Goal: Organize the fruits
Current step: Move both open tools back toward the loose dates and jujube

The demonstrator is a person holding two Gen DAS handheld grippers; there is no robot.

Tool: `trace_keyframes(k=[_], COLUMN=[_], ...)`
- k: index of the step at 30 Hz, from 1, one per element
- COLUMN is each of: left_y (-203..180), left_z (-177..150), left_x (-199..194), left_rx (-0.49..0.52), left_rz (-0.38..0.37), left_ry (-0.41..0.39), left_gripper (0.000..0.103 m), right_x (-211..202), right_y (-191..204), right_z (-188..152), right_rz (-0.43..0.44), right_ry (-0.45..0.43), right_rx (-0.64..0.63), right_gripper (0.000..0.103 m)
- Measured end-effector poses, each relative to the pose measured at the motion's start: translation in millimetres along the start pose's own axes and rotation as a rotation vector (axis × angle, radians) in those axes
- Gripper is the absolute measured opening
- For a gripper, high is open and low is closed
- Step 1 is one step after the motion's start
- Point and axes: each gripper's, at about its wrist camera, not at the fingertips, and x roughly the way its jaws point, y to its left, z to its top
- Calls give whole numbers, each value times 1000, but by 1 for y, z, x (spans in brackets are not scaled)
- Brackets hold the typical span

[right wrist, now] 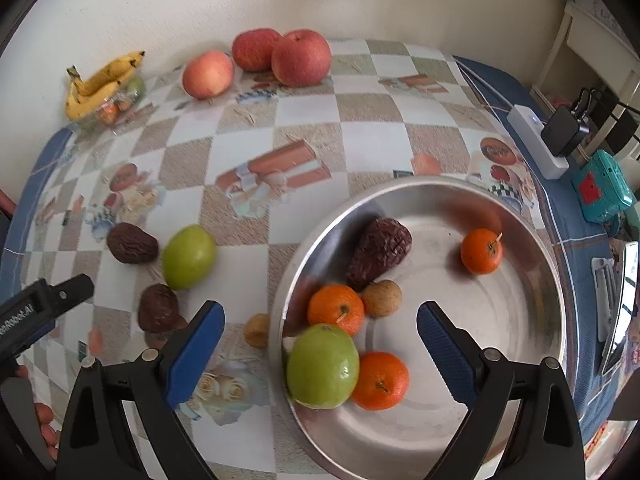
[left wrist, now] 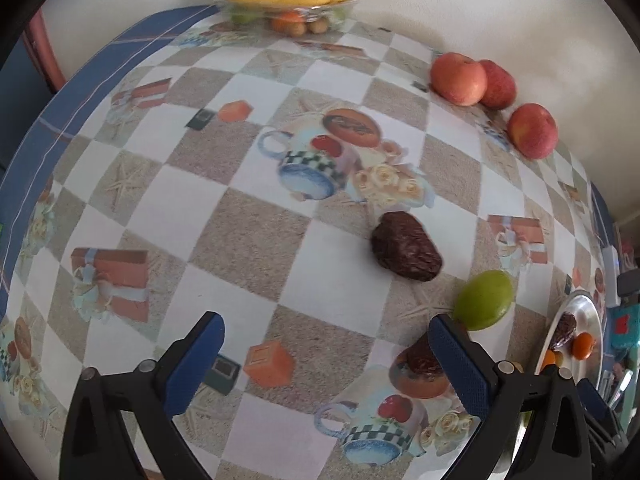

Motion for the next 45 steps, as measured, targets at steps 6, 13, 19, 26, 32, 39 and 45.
trace_keyframes(k=[6,13,19,26,32,39,45], left_y=[-19,-32,-50,-63,-62,-52,-24], left_z=[-2,-5,-13,-18,-18,-14,-5], left_x=[3,8,10,17,20,13,5], left_rx=[76,115,199,249,232,173,44], left_rz=[-24,-121,-148,-176,-187,-218,-221], left_ry=[-20,20,31,65,85,98,102], left_gripper=[103,102,85,63,45,45,45], right_x=[5,3,2,0,-4,-6,-7], right_y=[-8,-16,-30,-36,-33,-28,-14], right_z=[-2,-1,-1,-1,0,1,3], right_rz=[-20,-36,-50,-24,-11,23,76], right_ry=[23,15,14,-4,-22,-43,-59], right_rx=[40,68,132,180,178,160,94], right_gripper=[97,97,97,97,97,97,97])
